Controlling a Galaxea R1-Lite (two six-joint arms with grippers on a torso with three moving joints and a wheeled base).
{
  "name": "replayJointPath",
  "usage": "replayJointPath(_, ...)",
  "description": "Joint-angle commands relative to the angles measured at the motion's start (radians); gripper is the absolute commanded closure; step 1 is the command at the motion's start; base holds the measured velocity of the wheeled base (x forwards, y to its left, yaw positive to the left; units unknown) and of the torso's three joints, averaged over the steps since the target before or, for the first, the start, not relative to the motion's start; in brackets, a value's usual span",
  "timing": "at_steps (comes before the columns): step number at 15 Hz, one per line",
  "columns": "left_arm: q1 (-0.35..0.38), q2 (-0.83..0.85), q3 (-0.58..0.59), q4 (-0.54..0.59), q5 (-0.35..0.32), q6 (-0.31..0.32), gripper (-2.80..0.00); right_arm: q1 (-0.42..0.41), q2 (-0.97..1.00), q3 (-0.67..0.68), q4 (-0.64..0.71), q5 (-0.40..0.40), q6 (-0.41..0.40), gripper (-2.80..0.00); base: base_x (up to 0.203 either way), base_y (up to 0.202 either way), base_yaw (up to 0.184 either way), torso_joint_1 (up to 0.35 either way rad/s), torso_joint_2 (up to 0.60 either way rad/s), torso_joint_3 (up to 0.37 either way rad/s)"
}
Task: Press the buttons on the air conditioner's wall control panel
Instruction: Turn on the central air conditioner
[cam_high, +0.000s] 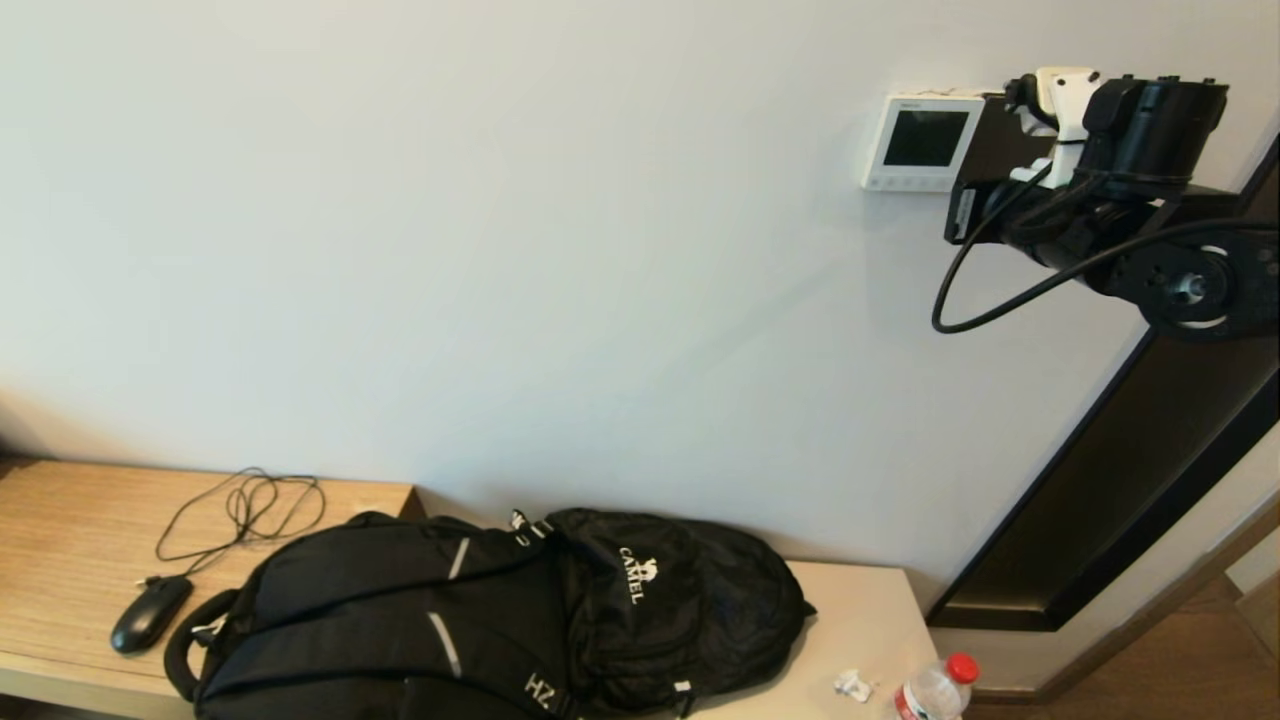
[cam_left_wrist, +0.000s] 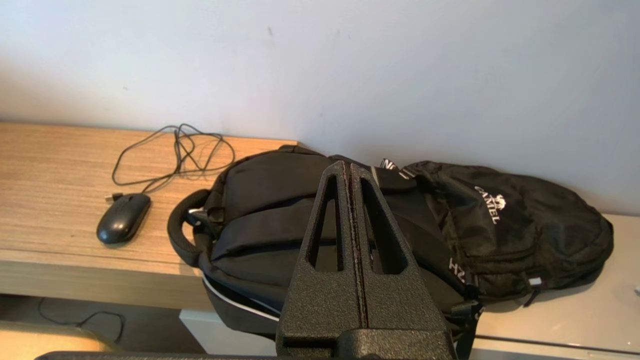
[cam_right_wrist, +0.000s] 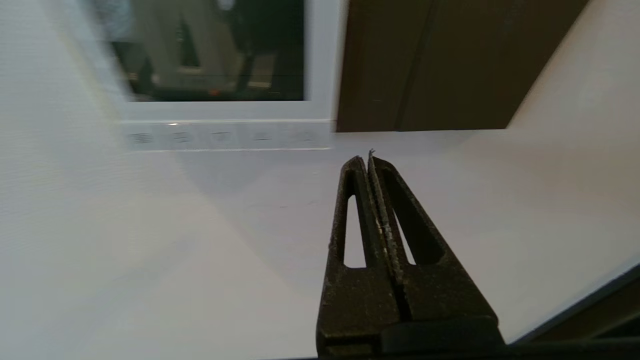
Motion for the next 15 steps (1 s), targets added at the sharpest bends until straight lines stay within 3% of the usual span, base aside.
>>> replayJointPath(1,0.001,-0.001,0.0,0.0,0.0,0.0,0.0,-0.003,0.032,-0.027,-0.001,-0.001,-0.001,0.0,0.0,0.0,0.0,0.0,0.0,0.0)
replayJointPath(15,0.001,-0.001,0.0,0.0,0.0,-0.002,0.0,0.054,0.036,-0.07,0.002,-0.006,-0.004,0.0,0.0,0.0,0.0,0.0,0.0,0.0)
